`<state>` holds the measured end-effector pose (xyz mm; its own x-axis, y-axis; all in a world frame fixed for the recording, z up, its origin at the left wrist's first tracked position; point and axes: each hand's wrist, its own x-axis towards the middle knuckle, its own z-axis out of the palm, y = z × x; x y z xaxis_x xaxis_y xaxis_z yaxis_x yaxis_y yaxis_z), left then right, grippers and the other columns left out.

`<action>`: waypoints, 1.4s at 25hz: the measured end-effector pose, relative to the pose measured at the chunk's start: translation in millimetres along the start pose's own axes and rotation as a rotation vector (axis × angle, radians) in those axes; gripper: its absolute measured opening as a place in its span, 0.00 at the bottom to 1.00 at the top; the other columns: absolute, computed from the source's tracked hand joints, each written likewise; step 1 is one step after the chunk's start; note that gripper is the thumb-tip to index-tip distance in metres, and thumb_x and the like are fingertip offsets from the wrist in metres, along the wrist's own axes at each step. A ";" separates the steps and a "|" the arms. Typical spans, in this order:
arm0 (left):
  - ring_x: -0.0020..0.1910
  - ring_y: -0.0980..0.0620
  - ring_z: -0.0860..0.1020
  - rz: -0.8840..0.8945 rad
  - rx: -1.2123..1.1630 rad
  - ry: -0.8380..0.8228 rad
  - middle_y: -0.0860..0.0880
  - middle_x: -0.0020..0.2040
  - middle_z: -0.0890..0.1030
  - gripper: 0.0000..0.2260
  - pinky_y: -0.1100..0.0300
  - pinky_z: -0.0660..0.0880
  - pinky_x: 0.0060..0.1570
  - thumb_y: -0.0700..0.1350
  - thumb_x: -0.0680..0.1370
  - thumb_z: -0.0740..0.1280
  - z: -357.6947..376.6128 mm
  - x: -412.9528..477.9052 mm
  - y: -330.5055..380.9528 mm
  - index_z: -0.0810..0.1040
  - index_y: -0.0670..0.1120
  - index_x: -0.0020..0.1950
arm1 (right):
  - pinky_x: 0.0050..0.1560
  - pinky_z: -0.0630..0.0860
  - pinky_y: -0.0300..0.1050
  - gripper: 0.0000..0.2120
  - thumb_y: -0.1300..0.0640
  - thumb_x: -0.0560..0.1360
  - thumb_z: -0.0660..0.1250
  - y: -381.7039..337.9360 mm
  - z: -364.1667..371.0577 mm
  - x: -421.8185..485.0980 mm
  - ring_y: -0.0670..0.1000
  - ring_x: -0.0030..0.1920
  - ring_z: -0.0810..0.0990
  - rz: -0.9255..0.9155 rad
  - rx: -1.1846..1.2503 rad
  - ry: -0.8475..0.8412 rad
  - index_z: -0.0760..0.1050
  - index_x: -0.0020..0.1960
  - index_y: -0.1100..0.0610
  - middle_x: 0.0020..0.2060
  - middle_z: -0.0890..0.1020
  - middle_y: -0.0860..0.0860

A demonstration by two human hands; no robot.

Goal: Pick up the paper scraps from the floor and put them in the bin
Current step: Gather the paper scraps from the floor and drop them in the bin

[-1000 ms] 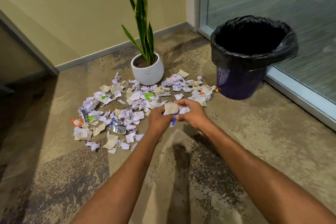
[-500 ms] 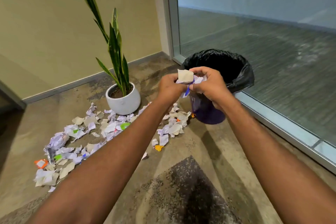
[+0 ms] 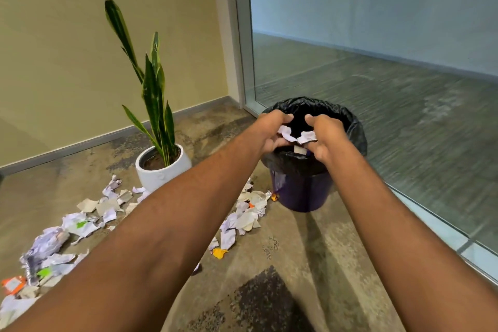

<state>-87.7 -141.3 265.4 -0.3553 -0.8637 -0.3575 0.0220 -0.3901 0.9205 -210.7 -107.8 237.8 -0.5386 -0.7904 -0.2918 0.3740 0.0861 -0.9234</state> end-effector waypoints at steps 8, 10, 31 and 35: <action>0.80 0.31 0.63 0.028 0.009 -0.100 0.36 0.80 0.65 0.21 0.37 0.70 0.75 0.46 0.86 0.64 -39.0 -14.8 16.6 0.71 0.40 0.77 | 0.67 0.78 0.60 0.07 0.63 0.82 0.67 -11.6 13.2 -23.1 0.64 0.69 0.78 -0.038 0.052 0.067 0.76 0.46 0.54 0.61 0.81 0.58; 0.70 0.35 0.77 0.059 0.093 -0.069 0.35 0.69 0.77 0.18 0.42 0.77 0.70 0.43 0.85 0.64 -65.5 -25.1 23.1 0.73 0.38 0.74 | 0.61 0.83 0.55 0.06 0.65 0.82 0.66 -6.7 17.4 -33.1 0.64 0.65 0.82 -0.062 0.072 0.029 0.80 0.56 0.60 0.61 0.82 0.61; 0.70 0.42 0.75 -0.227 1.668 -0.289 0.42 0.74 0.75 0.38 0.56 0.72 0.62 0.46 0.73 0.81 -383.9 -170.0 -163.2 0.68 0.48 0.80 | 0.38 0.83 0.45 0.16 0.63 0.72 0.80 297.3 132.3 -212.8 0.51 0.40 0.82 0.104 -0.917 -0.659 0.81 0.58 0.58 0.49 0.84 0.56; 0.70 0.41 0.73 -0.190 1.775 -0.437 0.42 0.74 0.71 0.45 0.53 0.74 0.58 0.47 0.69 0.84 -409.9 -177.3 -199.7 0.63 0.52 0.81 | 0.48 0.82 0.52 0.27 0.58 0.65 0.86 348.3 136.9 -242.7 0.50 0.47 0.79 0.082 -1.127 -0.781 0.76 0.58 0.54 0.51 0.79 0.50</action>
<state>353.9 -41.1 80.3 -0.4301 -0.6054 -0.6697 -0.8360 0.5470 0.0425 153.6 30.9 21.1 0.1561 -0.8596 -0.4865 -0.6278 0.2939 -0.7207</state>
